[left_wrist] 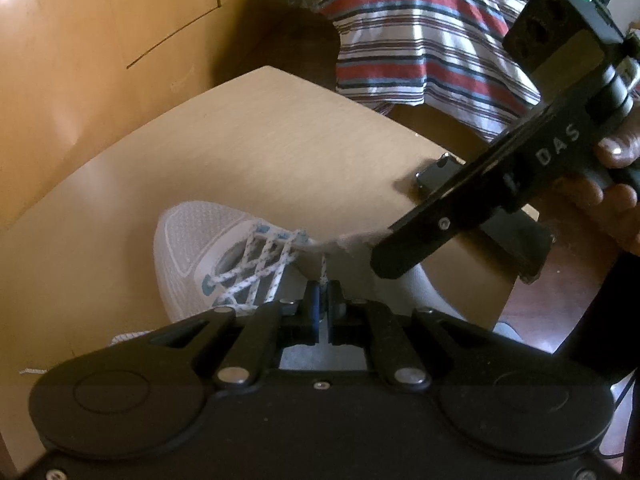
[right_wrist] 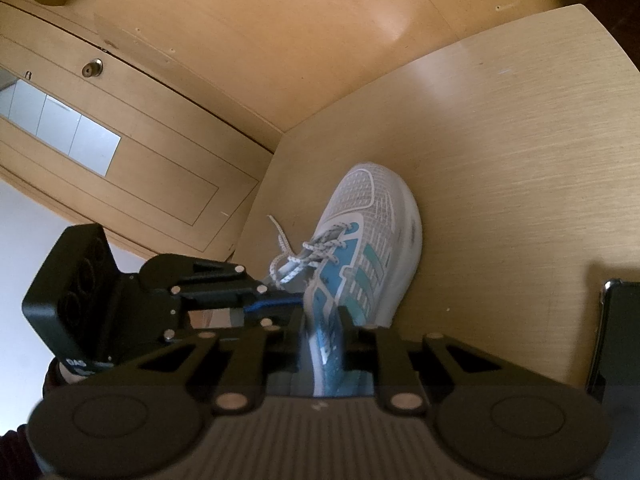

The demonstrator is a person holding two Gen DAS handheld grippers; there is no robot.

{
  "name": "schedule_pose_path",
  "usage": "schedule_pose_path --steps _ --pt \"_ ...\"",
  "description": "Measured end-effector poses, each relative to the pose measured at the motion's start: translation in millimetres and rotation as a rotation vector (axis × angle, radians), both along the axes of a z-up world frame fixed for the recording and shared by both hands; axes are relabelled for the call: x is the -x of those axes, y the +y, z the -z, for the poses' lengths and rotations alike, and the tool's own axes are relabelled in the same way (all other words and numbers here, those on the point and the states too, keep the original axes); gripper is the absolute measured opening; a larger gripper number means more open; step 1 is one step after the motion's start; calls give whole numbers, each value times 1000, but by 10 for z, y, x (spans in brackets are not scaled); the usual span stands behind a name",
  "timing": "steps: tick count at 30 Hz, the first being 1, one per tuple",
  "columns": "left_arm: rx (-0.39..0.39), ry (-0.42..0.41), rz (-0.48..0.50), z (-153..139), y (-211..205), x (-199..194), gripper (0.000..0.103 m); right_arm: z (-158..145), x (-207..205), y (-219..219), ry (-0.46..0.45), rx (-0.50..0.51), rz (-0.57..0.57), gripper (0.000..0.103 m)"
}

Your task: Lace up shoes with both hands

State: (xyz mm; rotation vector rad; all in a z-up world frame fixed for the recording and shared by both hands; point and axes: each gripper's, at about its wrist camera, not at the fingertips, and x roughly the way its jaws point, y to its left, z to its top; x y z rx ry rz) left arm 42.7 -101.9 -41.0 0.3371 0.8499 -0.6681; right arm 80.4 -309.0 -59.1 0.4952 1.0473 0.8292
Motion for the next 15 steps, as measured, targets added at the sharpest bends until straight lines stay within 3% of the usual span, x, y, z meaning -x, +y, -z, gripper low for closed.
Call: schedule_pose_path --steps 9,15 --pt "7 -22 17 9 -16 -7 1 -149 23 -34 -44 -45 -23 20" --pt "37 -52 15 -25 -18 -1 1 -120 -33 -119 -48 -43 85 19"
